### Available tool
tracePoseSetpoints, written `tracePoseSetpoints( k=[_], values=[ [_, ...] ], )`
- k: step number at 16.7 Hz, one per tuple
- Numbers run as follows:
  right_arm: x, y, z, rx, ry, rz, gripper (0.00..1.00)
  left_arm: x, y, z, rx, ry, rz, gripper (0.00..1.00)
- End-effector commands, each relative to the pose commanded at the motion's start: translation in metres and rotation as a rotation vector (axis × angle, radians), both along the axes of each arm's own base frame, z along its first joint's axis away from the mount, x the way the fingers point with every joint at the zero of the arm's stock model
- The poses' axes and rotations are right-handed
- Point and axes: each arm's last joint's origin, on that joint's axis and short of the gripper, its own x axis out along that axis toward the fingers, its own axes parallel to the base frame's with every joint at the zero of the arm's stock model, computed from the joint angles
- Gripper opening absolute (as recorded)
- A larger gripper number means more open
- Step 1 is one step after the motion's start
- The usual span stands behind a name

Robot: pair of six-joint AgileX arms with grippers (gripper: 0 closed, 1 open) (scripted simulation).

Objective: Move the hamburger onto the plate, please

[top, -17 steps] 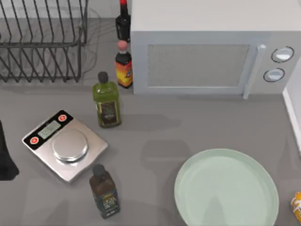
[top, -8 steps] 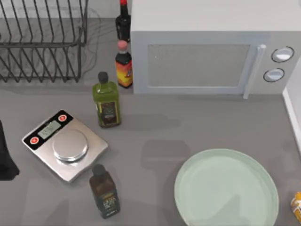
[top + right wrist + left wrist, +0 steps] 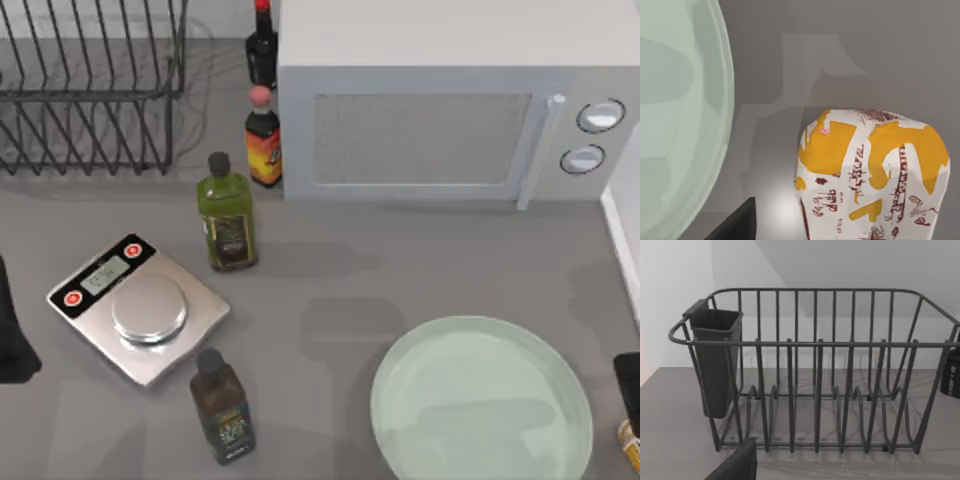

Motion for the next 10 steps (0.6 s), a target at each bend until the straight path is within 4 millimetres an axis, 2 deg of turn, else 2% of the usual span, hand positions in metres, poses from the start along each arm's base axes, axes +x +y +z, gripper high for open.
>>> tracePoseSetpoints(
  k=[4,10],
  values=[
    [0.014,0.009,-0.003,-0.034,0.16,0.014,1.0,0.0,0.0,0.0,0.0,0.0,0.0,1.0],
    [0.016,0.009,-0.003,-0.037,0.175,0.012,1.0,0.0,0.0,0.0,0.0,0.0,0.0,1.0]
  ],
)
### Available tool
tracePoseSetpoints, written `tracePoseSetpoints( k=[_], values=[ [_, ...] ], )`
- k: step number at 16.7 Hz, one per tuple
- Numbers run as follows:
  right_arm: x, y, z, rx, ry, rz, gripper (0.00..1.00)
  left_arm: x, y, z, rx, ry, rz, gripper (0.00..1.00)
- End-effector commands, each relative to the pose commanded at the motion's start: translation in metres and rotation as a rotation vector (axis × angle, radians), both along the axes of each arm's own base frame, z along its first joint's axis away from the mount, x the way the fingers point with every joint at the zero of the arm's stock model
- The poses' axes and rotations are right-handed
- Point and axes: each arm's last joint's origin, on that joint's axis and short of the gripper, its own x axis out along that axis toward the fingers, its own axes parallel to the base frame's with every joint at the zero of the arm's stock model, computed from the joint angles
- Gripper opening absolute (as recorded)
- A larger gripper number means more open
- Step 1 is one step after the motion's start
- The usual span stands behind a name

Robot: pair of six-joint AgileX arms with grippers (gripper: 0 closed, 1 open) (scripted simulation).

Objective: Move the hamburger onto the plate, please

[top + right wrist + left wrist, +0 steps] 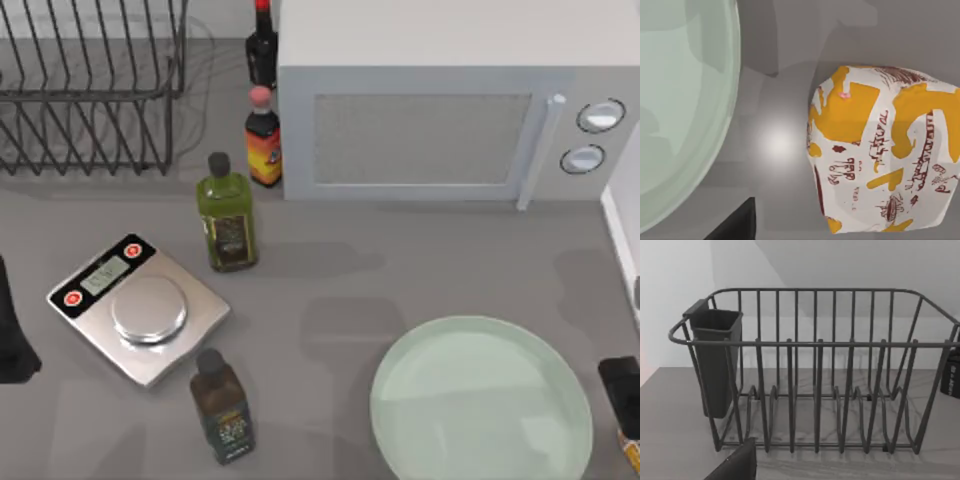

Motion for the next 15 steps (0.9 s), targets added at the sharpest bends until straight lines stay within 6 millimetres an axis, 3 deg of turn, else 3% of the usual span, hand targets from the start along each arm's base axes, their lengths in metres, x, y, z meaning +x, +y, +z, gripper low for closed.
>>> tracePoseSetpoints(
  k=[3,11,15],
  values=[
    [0.001,0.001,-0.009,-0.001,0.006,0.003,1.0,0.0,0.0,0.0,0.0,0.0,0.0,1.0],
    [0.002,0.001,-0.076,0.0,-0.002,0.004,1.0,0.0,0.0,0.0,0.0,0.0,0.0,1.0],
    [0.001,0.001,-0.08,-0.001,0.002,0.004,1.0,0.0,0.0,0.0,0.0,0.0,0.0,1.0]
  ],
)
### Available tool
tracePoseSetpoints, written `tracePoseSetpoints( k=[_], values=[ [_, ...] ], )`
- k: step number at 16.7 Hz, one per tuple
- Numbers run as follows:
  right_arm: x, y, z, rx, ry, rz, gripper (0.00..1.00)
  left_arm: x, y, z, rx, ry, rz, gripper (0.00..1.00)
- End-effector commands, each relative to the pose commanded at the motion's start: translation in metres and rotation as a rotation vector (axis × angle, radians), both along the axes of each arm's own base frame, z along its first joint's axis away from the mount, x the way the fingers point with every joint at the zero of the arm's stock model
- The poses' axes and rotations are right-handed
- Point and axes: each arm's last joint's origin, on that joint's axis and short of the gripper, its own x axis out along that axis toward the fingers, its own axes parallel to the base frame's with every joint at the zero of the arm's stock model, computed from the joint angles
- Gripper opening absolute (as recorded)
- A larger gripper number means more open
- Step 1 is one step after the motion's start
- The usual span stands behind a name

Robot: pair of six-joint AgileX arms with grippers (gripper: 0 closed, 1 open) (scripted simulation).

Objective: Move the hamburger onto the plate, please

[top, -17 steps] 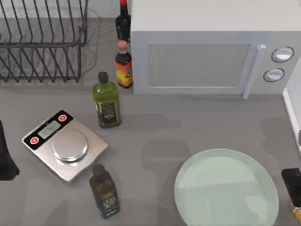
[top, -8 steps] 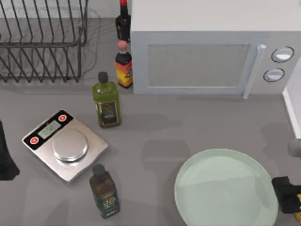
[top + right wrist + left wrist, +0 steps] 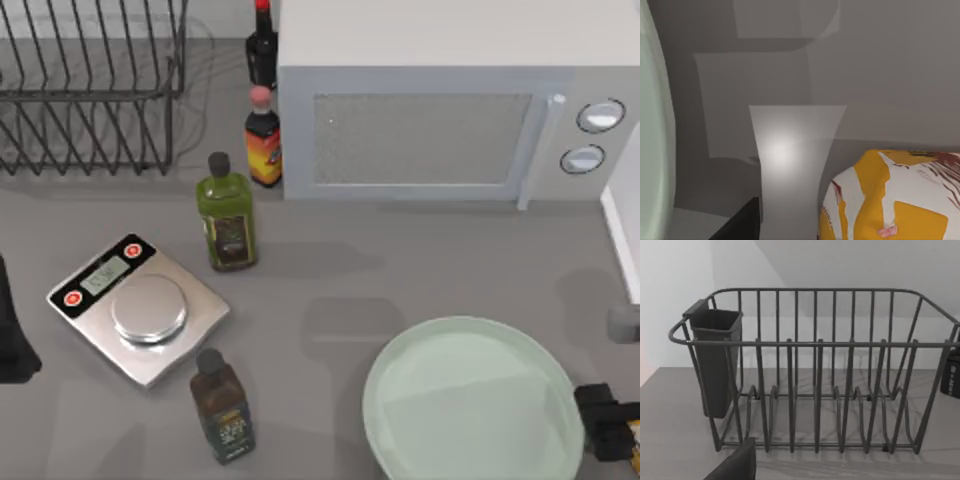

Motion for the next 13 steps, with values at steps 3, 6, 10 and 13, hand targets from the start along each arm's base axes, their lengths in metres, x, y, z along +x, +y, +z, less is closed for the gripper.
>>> tracePoseSetpoints(
  k=[3,6,10,13],
  values=[
    [0.0,0.0,0.0,0.0,0.0,0.0,0.85,0.0,0.0,0.0,0.0,0.0,0.0,1.0],
    [0.0,0.0,0.0,0.0,0.0,0.0,0.62,0.0,0.0,0.0,0.0,0.0,0.0,1.0],
    [0.0,0.0,0.0,0.0,0.0,0.0,0.32,0.0,0.0,0.0,0.0,0.0,0.0,1.0],
    [0.0,0.0,0.0,0.0,0.0,0.0,0.1,0.0,0.0,0.0,0.0,0.0,0.0,1.0]
  ],
)
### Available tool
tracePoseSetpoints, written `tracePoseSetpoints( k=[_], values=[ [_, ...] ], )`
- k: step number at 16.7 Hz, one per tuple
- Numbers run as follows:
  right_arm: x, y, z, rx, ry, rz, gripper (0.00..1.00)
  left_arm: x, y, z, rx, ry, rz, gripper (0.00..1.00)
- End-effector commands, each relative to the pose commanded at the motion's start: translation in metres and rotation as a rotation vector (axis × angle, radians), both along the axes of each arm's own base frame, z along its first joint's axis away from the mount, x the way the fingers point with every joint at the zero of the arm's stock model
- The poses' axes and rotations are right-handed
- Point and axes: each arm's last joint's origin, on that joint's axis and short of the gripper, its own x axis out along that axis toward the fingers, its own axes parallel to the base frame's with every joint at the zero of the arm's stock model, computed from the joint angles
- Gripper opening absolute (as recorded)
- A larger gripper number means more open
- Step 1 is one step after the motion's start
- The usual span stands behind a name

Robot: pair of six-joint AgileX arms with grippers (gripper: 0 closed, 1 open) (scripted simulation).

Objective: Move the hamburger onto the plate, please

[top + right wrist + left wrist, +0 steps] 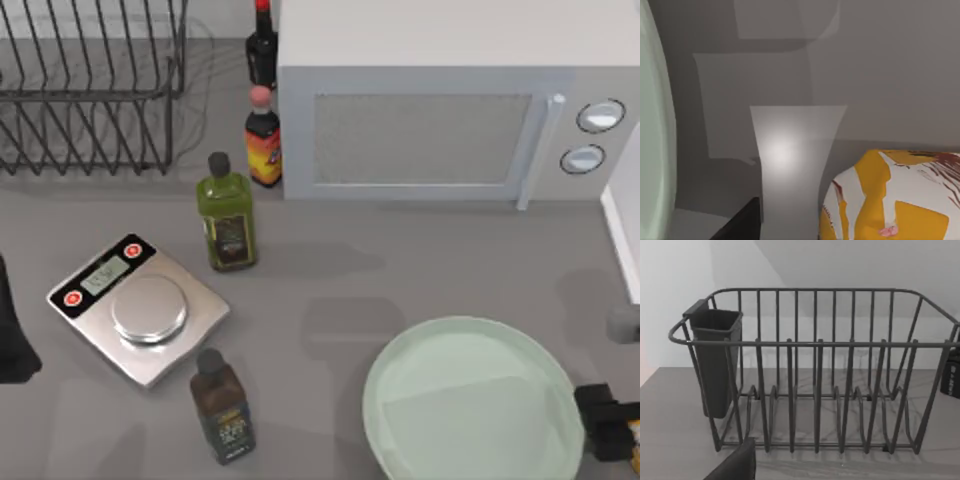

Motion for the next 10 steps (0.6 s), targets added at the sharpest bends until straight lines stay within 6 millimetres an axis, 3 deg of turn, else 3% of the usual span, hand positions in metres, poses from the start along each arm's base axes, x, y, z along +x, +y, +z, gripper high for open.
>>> tracePoseSetpoints(
  k=[2,9,10],
  values=[
    [0.0,0.0,0.0,0.0,0.0,0.0,0.0,0.0,0.0,0.0,0.0,0.0,0.0,1.0],
    [0.0,0.0,0.0,0.0,0.0,0.0,0.0,0.0,0.0,0.0,0.0,0.0,0.0,1.0],
    [0.002,0.001,0.022,0.007,-0.032,-0.002,0.0,0.0,0.0,0.0,0.0,0.0,0.0,1.0]
  ],
)
